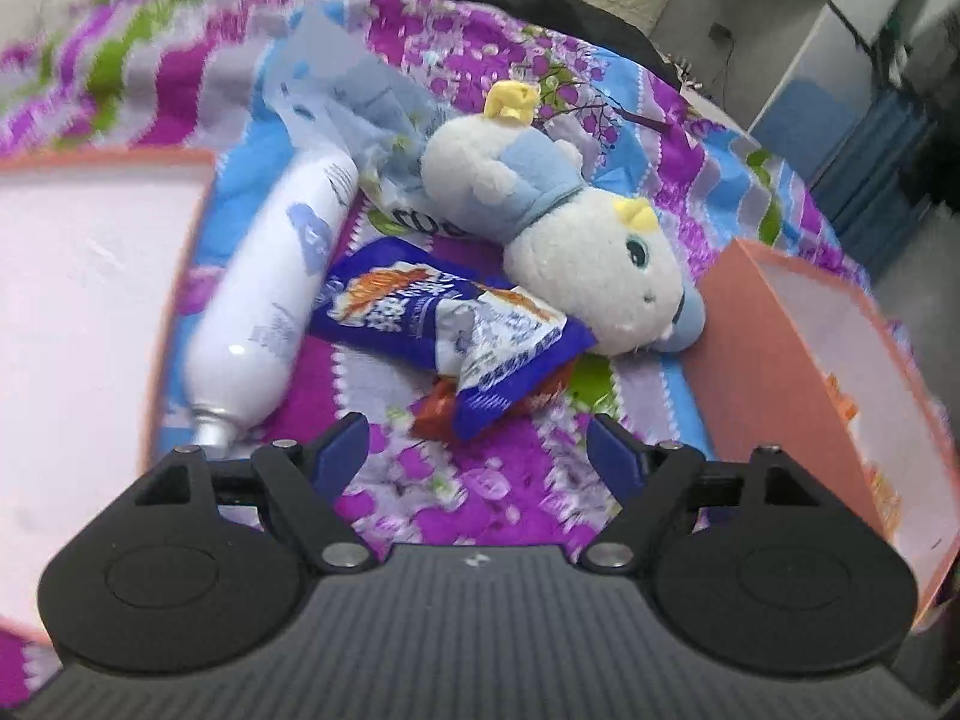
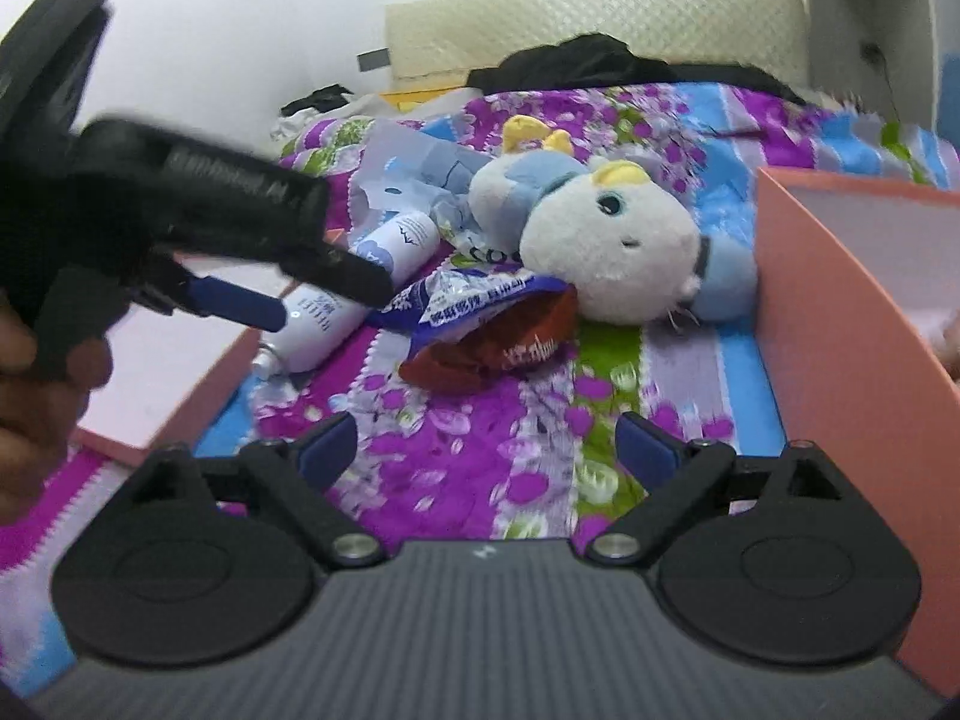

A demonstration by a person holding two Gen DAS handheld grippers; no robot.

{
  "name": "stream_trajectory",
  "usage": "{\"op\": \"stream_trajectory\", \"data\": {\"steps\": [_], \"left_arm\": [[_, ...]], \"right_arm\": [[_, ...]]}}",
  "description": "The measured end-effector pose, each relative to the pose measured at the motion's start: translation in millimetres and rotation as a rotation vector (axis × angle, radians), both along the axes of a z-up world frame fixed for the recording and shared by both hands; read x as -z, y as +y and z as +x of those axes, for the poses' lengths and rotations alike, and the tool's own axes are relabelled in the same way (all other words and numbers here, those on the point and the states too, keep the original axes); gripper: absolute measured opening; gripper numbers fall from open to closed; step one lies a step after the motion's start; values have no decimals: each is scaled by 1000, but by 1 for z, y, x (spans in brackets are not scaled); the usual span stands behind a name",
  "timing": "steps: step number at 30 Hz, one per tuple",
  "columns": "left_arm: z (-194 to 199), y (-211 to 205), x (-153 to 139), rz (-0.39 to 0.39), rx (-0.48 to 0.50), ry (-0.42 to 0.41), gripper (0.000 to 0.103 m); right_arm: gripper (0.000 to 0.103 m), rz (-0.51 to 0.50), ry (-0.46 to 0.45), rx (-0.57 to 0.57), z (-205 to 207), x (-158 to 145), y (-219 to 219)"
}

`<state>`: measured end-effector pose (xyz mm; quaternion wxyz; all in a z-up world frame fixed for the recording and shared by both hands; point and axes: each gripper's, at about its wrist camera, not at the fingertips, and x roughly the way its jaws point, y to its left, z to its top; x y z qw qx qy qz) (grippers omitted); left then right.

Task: Organize snacks
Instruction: 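Grasp the blue spicy-strip bag with the left tool while the right tool grasps the red-brown bag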

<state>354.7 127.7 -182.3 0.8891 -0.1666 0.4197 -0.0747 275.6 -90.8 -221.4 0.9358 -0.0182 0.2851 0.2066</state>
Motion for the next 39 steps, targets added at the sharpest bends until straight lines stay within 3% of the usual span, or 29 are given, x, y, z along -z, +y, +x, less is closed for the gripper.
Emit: {"op": "stream_trajectory", "data": {"steps": [7, 11, 19, 22, 29, 39], "left_arm": [[50, 10, 31, -167, -66, 69, 83], [71, 18, 40, -222, -114, 78, 83], [97, 26, 63, -319, -197, 153, 81], [102, 25, 70, -351, -236, 169, 79], [102, 31, 79, -393, -320, 161, 65], [81, 29, 67, -398, -284, 138, 56]], "right_arm": [[93, 38, -18, 23, 51, 17, 7], [76, 62, 30, 62, 79, 27, 7], [76, 169, 139, 108, 113, 47, 5], [74, 197, 139, 103, 117, 50, 8], [60, 219, 170, 115, 127, 51, 14], [55, 199, 170, 141, 104, 34, 2]]}}
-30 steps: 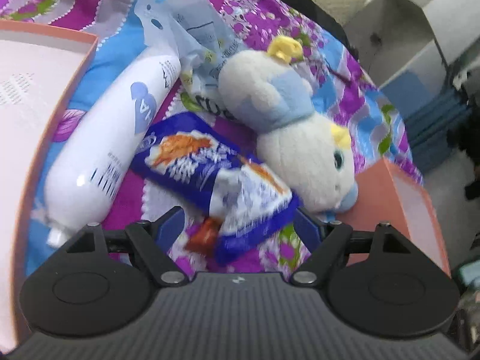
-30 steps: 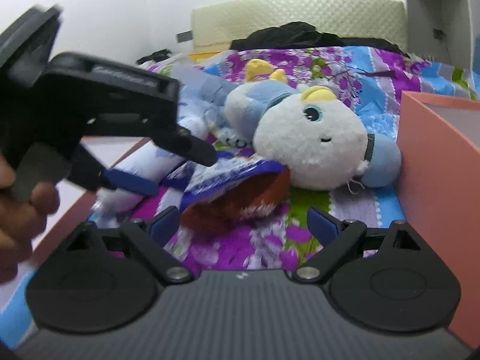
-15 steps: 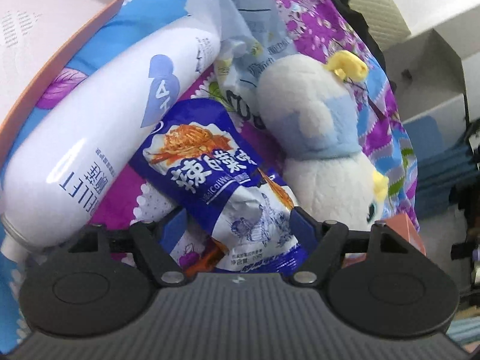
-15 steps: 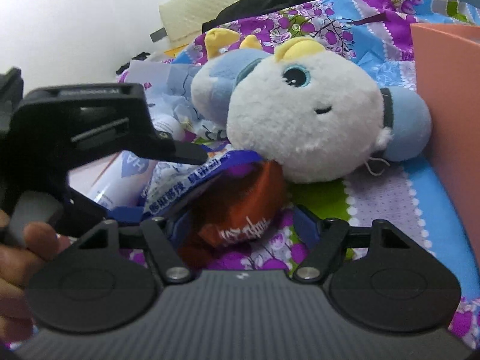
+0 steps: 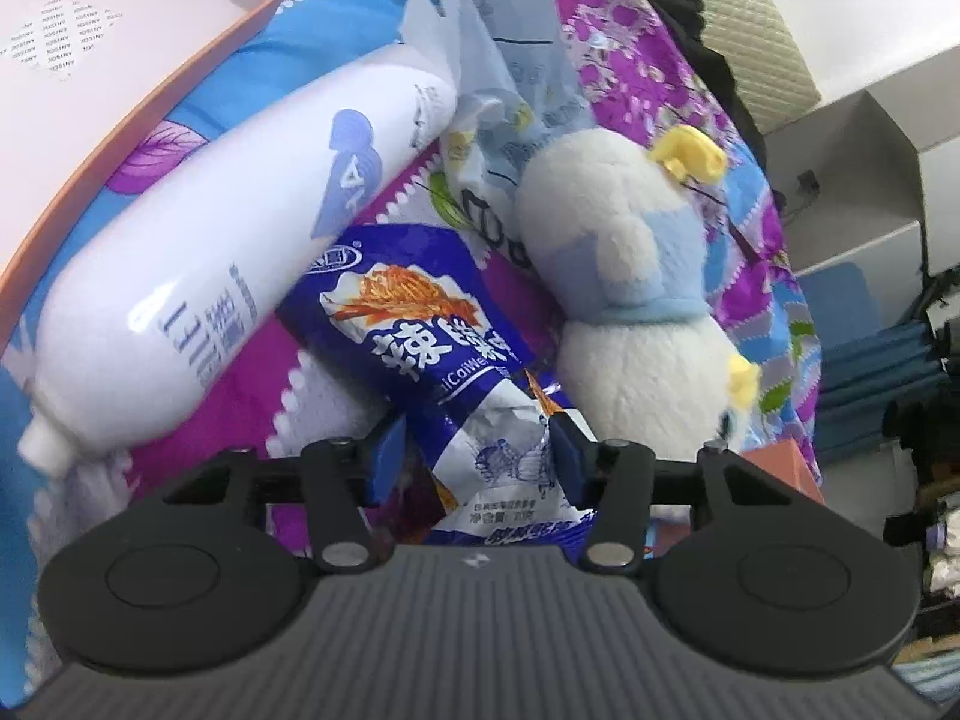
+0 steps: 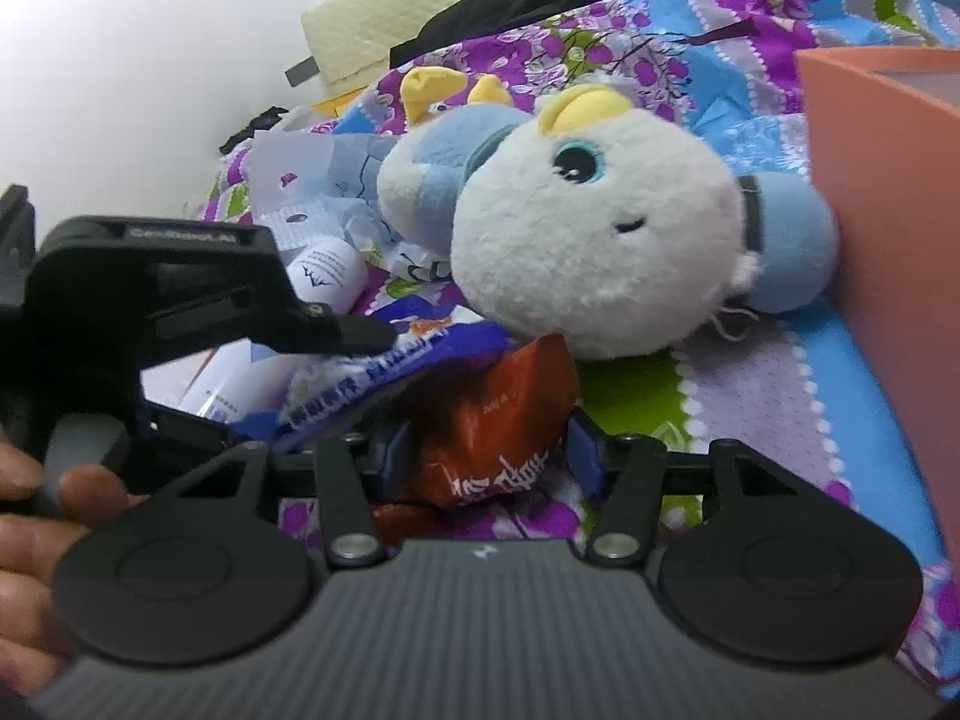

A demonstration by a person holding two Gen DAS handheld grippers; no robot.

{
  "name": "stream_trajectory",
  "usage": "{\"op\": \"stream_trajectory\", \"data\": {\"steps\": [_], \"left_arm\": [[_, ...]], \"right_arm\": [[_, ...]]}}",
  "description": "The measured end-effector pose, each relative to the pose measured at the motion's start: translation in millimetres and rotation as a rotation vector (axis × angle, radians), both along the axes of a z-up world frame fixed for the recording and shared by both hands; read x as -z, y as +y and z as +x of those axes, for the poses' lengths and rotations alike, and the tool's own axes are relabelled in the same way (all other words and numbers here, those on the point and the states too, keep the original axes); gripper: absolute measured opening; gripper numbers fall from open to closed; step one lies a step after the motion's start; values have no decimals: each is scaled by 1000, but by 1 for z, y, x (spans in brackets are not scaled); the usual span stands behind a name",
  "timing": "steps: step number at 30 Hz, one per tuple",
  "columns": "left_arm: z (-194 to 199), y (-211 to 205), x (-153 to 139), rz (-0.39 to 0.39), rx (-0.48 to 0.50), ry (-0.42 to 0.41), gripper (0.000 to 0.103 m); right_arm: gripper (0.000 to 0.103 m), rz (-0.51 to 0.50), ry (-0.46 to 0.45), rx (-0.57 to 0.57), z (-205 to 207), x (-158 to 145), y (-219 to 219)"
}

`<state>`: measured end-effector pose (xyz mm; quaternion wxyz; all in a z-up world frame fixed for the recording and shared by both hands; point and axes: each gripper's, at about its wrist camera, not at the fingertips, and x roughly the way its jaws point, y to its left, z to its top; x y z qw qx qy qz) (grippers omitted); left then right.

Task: Organize snacks
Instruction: 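Grasp the blue spicy-strip bag with the left tool while the right tool grasps the red-brown bag, then carry the blue bag with the left tool while the right tool carries the red-brown bag over the box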

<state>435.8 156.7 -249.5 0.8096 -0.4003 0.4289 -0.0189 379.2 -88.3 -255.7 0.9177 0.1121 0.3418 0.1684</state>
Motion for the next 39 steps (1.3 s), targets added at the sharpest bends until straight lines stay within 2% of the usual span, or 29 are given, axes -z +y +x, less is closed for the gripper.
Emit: {"op": "stream_trajectory", "data": {"steps": [3, 4, 5, 9, 20, 28, 33, 39], "left_arm": [[-14, -5, -8, 4, 19, -10, 55], [-20, -6, -12, -4, 23, -16, 55], [-25, -7, -15, -10, 27, -21, 54], [-50, -15, -27, -14, 54, -31, 53], [-126, -36, -56, 62, 131, -58, 52], [-186, -53, -82, 228, 207, -87, 52], [-221, -70, -93, 357, 256, -106, 51], [-252, -87, -94, 448, 267, -72, 51]], "right_arm": [[53, -13, -3, 12, -12, -11, -6], [45, -21, -7, 18, -17, -15, -8], [43, -28, -4, 19, -21, -19, -11], [42, -58, 2, 41, -41, -30, -23], [41, -147, -13, 57, -109, -60, -51], [40, -194, -28, 91, -160, -76, -69], [38, -214, -34, 110, -188, -82, -77], [38, -199, -3, 126, -214, -90, -84]]}}
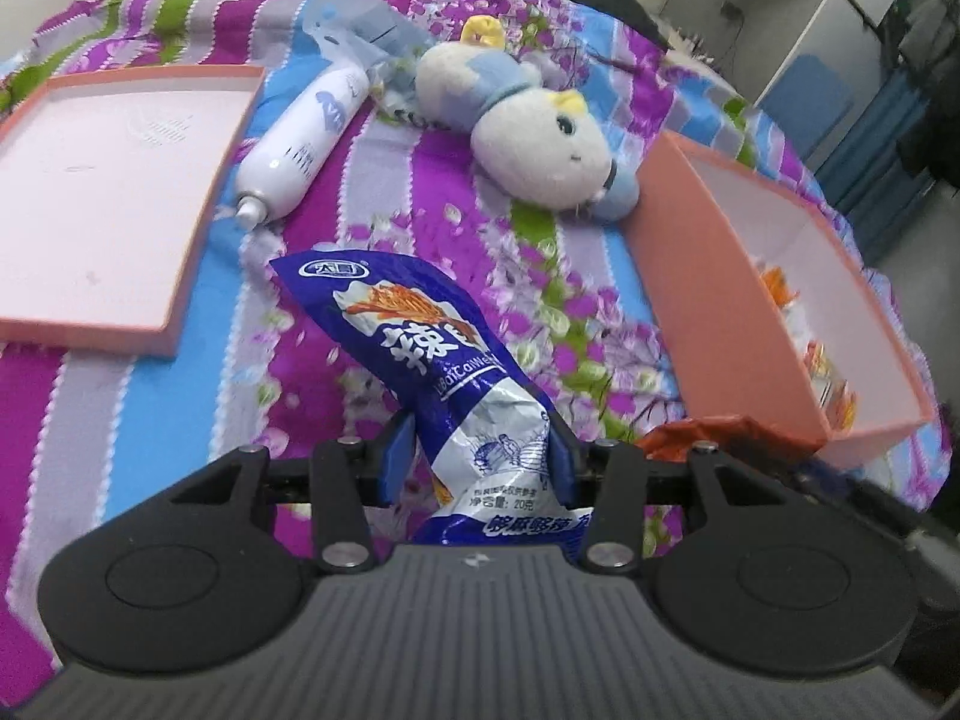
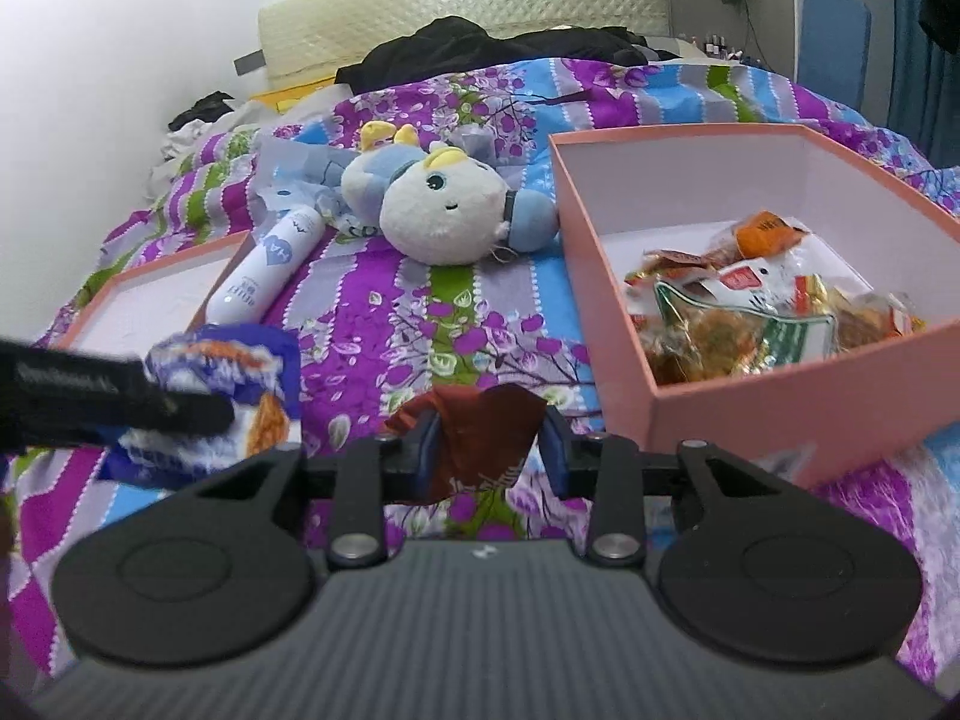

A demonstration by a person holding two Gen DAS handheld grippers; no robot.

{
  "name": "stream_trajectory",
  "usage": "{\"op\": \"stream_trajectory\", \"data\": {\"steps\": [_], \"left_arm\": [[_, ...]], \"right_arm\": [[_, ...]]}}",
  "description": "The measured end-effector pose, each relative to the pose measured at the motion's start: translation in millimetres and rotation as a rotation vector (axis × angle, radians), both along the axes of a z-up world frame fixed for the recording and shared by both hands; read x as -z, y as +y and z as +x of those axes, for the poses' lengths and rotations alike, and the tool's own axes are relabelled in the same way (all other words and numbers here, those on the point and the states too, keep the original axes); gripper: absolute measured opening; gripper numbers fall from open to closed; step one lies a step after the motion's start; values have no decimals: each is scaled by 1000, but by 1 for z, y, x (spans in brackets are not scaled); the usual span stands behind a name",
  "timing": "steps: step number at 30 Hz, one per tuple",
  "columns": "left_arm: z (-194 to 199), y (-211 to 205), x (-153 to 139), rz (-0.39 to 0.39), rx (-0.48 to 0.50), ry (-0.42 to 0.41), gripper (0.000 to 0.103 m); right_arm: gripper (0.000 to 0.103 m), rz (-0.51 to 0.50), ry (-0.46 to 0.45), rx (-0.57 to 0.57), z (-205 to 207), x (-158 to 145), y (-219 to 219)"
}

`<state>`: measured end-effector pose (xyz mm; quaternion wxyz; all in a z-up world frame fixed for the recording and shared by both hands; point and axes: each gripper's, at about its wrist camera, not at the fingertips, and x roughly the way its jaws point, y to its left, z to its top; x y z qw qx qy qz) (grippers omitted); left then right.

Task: Organize snacks
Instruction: 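Carry the blue bag with the left tool while the right tool carries the red-brown bag over the box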

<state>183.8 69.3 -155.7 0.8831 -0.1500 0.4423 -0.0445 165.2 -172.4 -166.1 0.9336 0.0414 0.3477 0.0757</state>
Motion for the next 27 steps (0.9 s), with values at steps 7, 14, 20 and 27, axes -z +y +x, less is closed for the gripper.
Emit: {"op": "stream_trajectory", "data": {"steps": [7, 14, 20, 27], "left_arm": [[-34, -13, -11, 43, 19, 17, 50], [-58, -28, -36, 50, 35, -4, 50], [-80, -51, -65, 62, 91, -37, 50], [-101, -72, -91, 49, 144, -81, 50]], "right_arm": [[38, 19, 51, 15, -29, -12, -15], [37, 30, 28, 9, -56, -35, -26], [37, 38, -1, 32, -80, -61, -42], [37, 31, -72, 80, -105, -95, -66]]}}
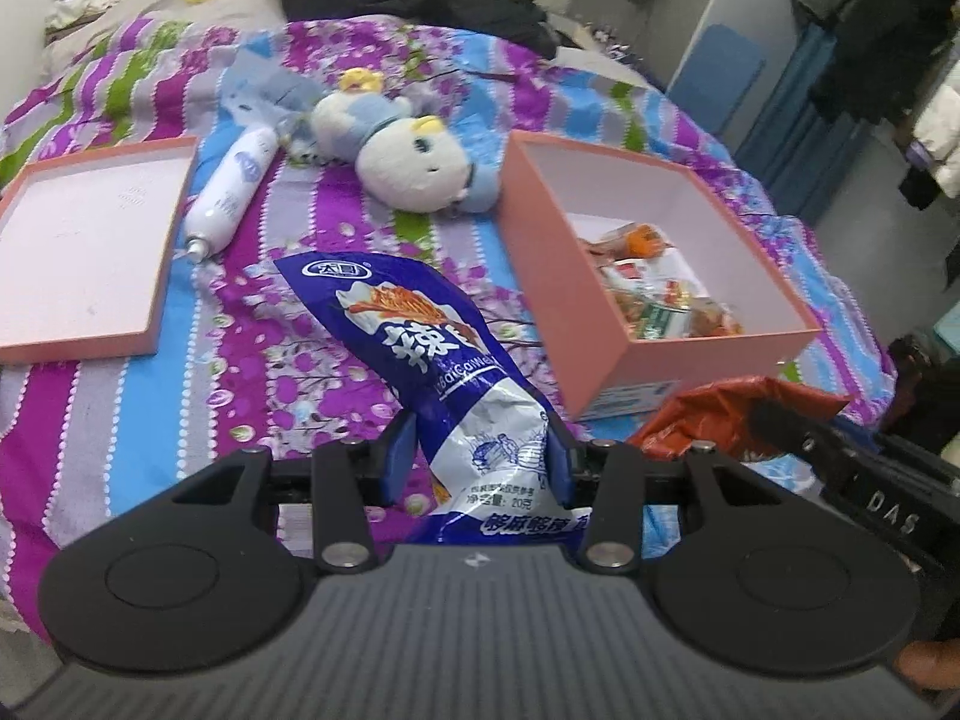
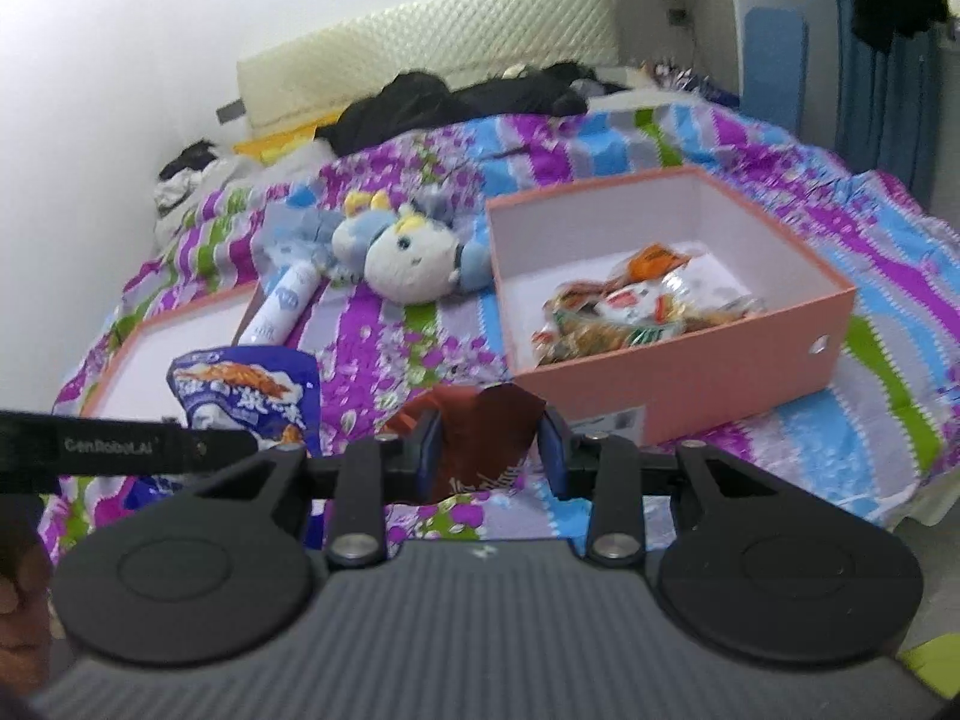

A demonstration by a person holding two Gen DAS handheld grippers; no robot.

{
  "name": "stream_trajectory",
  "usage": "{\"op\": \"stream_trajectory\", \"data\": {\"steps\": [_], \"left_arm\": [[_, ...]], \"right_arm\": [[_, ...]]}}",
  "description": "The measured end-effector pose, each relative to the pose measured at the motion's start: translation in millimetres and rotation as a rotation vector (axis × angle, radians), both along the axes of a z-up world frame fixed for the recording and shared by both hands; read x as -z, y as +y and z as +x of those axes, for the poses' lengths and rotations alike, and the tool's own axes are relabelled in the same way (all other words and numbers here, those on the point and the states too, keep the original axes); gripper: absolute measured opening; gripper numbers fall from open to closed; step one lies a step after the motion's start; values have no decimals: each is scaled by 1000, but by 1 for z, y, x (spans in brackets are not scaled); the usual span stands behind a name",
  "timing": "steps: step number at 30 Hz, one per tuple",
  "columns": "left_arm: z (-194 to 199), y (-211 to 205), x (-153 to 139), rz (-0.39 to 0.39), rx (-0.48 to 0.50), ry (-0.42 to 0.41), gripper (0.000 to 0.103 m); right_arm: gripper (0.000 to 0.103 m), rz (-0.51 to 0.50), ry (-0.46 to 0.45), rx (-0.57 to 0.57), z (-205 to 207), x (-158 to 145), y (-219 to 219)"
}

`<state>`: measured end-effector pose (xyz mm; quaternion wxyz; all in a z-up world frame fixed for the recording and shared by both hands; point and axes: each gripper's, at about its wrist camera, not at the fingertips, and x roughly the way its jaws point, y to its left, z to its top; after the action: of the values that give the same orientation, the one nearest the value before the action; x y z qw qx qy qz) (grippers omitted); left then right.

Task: Organize snacks
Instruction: 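Carry the blue bag with the left tool while the right tool carries the red-brown bag over the box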

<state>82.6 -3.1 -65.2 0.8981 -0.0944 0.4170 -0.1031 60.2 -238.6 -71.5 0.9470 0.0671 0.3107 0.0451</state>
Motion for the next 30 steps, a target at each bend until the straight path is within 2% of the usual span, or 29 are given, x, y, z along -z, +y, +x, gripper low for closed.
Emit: {"op": "stream_trajectory", "data": {"steps": [15, 21, 30], "left_arm": [[6, -56, -30, -52, 128, -29, 49], [32, -79, -39, -41, 163, -40, 49], [93, -104, -30, -41, 194, -11, 49]], "right_arm": [[37, 12, -30, 143, -24, -32, -58], [37, 26, -36, 155, -5, -33, -73], [37, 45, -20, 157, 45, -23, -96]]}}
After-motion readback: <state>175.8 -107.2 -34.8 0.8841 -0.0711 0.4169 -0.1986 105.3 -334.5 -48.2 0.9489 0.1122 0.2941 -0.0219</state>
